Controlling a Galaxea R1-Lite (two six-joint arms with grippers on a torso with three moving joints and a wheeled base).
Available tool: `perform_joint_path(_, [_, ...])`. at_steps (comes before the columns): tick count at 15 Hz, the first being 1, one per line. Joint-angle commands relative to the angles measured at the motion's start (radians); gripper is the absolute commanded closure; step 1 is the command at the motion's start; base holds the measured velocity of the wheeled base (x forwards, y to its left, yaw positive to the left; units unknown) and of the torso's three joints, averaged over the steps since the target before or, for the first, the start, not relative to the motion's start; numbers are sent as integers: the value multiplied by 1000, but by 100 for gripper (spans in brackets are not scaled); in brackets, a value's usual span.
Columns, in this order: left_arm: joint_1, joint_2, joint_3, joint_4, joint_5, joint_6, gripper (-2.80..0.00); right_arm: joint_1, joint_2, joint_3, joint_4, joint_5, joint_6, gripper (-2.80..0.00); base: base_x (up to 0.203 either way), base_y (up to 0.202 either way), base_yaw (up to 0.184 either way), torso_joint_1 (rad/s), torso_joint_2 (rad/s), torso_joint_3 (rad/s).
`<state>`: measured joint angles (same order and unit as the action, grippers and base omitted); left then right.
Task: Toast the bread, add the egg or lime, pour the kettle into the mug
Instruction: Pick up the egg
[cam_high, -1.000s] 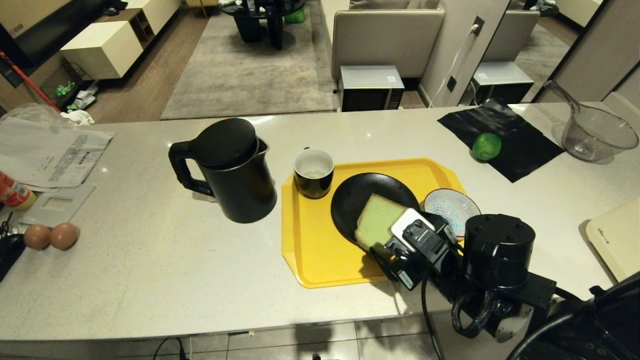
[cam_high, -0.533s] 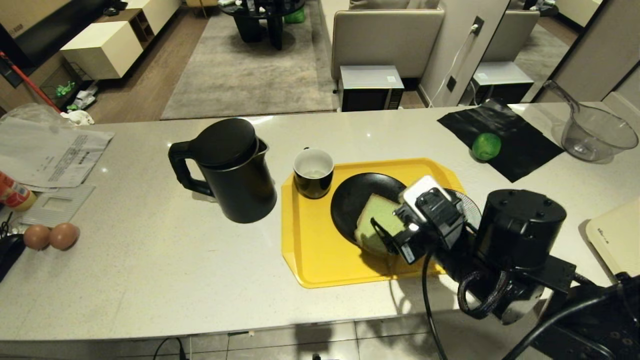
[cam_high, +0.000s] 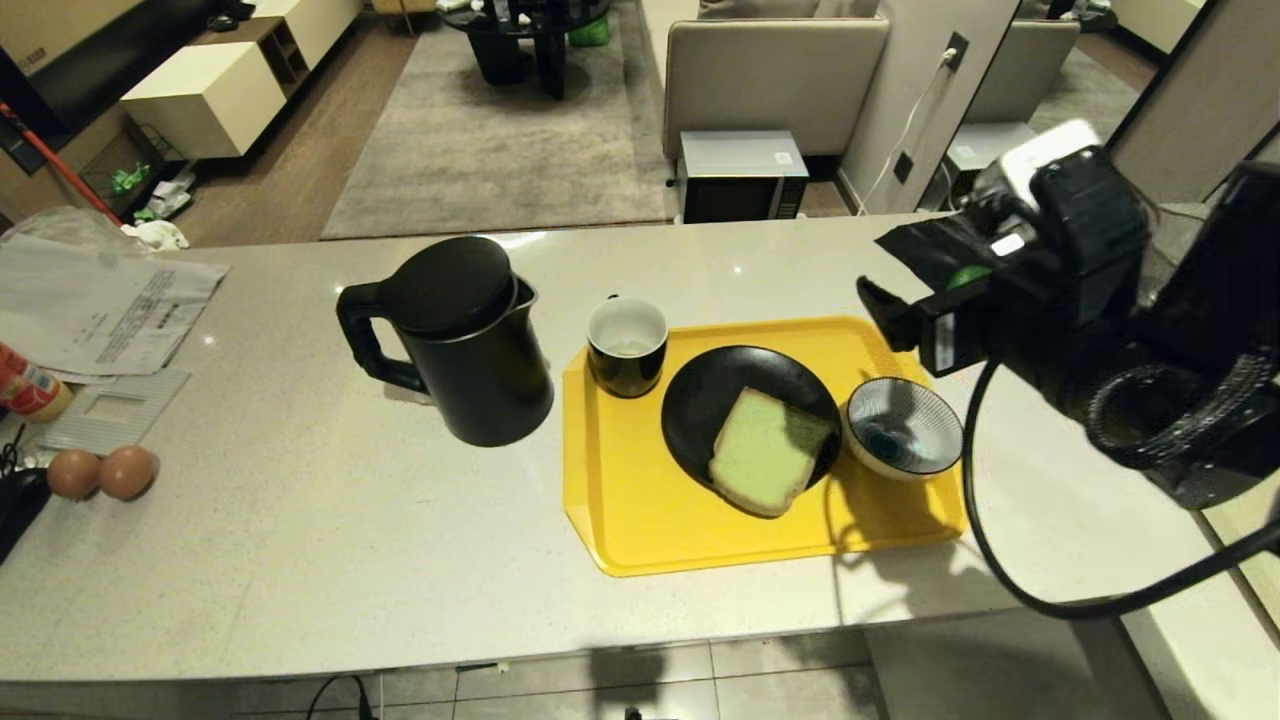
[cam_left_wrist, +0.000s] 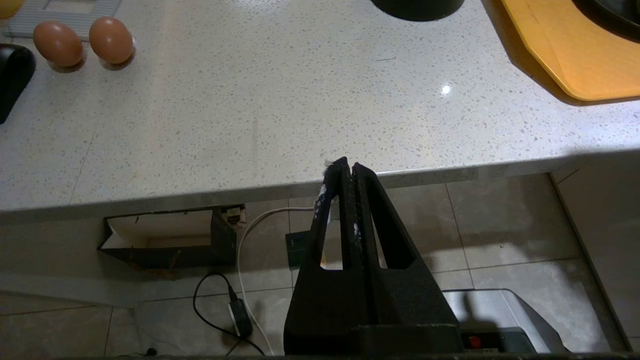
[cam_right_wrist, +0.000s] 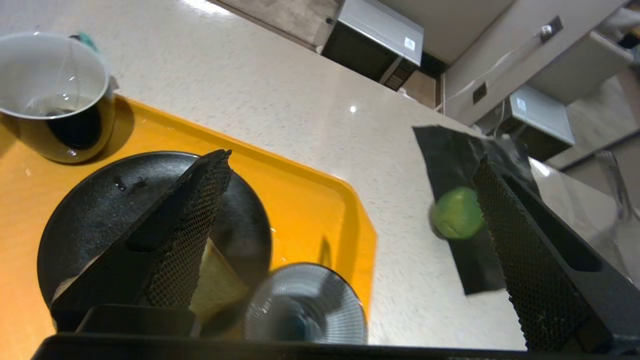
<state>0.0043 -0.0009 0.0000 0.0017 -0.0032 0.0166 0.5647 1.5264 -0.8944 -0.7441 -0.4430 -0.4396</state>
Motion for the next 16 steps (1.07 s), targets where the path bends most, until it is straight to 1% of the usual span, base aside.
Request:
perform_joint_path(1, [0,-1,0,0,0,0,0,-44,-158,-34,165,-1,65,-280,0,0,0,0,0,0])
perform_joint_path(3, [0,-1,0,0,0,0,0,-54,-231,-28,248,4,101,-280,0,0,0,0,0,0])
perform_joint_path(6, [0,-1,0,0,0,0,0,-57,-272,-19,271,9,118,-280,0,0,0,0,0,0])
perform_joint_path(9, [0,-1,0,0,0,0,0,-57,-294,-30,346,10,208,-280,0,0,0,0,0,0])
perform_joint_path(11, [0,-1,0,0,0,0,0,-58,-291,-38,350,9,225,-280,0,0,0,0,0,0])
perform_joint_path(14, [0,-1,0,0,0,0,0,-65,-296,-32,354,6,274,-280,0,0,0,0,0,0])
perform_joint_path(16, [0,-1,0,0,0,0,0,-83,-312,-29,388,6,283,-280,0,0,0,0,0,0])
